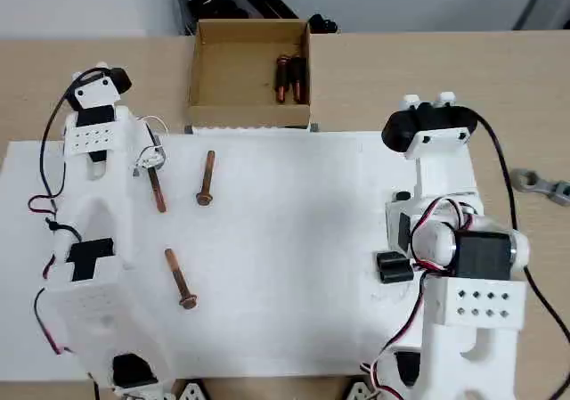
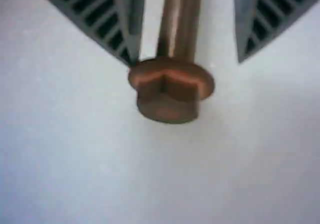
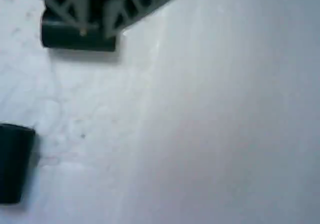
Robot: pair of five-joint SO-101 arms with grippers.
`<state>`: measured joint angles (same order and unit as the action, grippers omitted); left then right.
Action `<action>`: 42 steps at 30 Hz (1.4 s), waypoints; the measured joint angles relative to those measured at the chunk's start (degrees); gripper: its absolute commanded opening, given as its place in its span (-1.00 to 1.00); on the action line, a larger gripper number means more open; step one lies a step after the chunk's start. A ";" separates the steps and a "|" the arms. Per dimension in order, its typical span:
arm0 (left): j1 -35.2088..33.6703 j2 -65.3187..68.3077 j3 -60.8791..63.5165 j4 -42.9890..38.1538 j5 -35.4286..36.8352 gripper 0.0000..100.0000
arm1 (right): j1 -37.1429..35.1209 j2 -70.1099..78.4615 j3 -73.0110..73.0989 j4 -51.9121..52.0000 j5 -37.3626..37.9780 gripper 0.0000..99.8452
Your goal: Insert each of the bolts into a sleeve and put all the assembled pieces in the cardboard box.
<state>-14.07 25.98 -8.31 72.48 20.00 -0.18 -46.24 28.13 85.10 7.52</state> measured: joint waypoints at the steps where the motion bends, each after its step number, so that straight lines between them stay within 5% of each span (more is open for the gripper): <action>1: 0.18 0.00 0.00 -0.09 0.00 -0.75 | 0.00 0.00 0.00 0.00 0.00 -0.99; 32: 1.76 4.75 0.00 -3.16 0.26 -0.99 | -0.09 0.00 0.00 -0.53 0.00 -0.99; 42: 5.54 -20.40 9.14 -0.18 -0.97 -0.99 | 0.09 0.00 0.00 0.62 -2.11 -0.99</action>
<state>-8.53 5.58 0.84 72.31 19.03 -0.09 -46.24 28.13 85.71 5.41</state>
